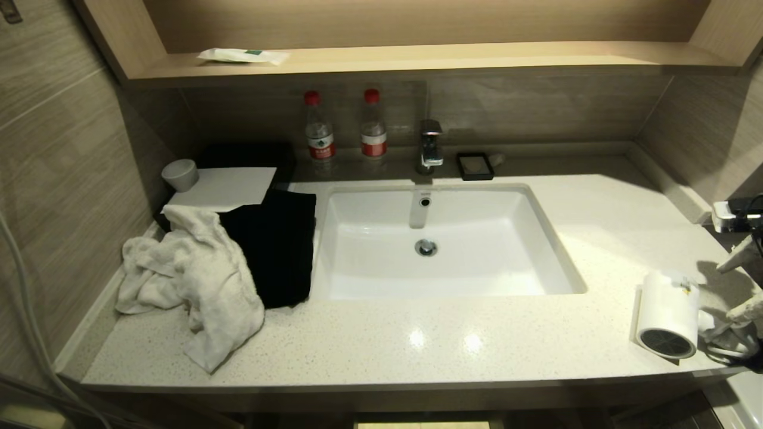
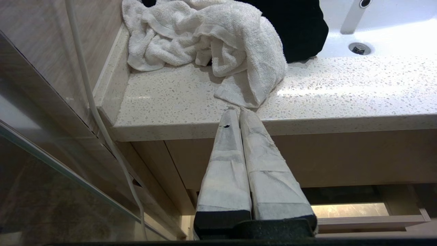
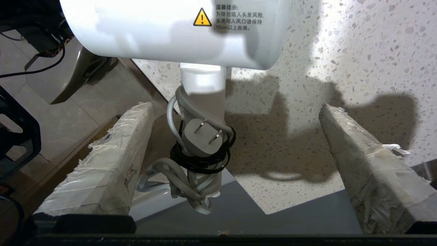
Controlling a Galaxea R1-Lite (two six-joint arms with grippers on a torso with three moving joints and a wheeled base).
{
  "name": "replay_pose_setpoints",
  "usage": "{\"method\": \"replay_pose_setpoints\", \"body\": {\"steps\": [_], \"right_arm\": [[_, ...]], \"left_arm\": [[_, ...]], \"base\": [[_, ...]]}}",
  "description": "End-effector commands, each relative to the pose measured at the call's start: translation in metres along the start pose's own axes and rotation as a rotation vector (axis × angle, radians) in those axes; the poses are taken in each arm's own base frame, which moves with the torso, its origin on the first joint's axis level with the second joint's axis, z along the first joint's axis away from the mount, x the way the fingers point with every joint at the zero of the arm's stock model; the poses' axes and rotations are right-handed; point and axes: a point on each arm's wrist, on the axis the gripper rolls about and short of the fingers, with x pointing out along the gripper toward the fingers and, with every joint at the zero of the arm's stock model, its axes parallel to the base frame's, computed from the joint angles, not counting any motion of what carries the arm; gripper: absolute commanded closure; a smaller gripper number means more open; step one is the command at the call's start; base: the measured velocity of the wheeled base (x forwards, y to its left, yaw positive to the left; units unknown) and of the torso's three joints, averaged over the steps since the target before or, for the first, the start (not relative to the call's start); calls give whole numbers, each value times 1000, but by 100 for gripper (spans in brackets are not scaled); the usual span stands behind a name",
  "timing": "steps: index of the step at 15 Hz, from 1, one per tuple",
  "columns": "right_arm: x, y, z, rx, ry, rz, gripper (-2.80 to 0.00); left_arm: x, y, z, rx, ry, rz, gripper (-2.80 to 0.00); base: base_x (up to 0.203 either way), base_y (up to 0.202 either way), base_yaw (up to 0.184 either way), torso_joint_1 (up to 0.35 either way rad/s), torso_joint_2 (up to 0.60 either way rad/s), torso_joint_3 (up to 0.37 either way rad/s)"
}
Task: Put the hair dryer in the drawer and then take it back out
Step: Pick up the hairdryer
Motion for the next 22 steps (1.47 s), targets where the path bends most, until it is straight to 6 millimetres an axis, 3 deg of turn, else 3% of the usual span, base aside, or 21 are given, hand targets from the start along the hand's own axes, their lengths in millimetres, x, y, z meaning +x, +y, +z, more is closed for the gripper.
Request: {"method": "replay_pose_setpoints", "body": {"steps": [1,5,11,22], "right_arm": [[-2,1,2,6,6,2,-280],[-8,6,5,196,5,-16,-280],[14,9,0,177,34,48,-280],[45,-16,-8,60,59,12,-280]], "left_arm": [[0,0,0,0,-2,0,0],[0,0,0,-1,-1,0,0],[0,0,0,0,-1,0,0],[0,0,0,0,-2,0,0]], "base": [[0,0,0,0,0,0],[0,0,0,0,0,0],[0,0,0,0,0,0],[0,0,0,0,0,0]]}}
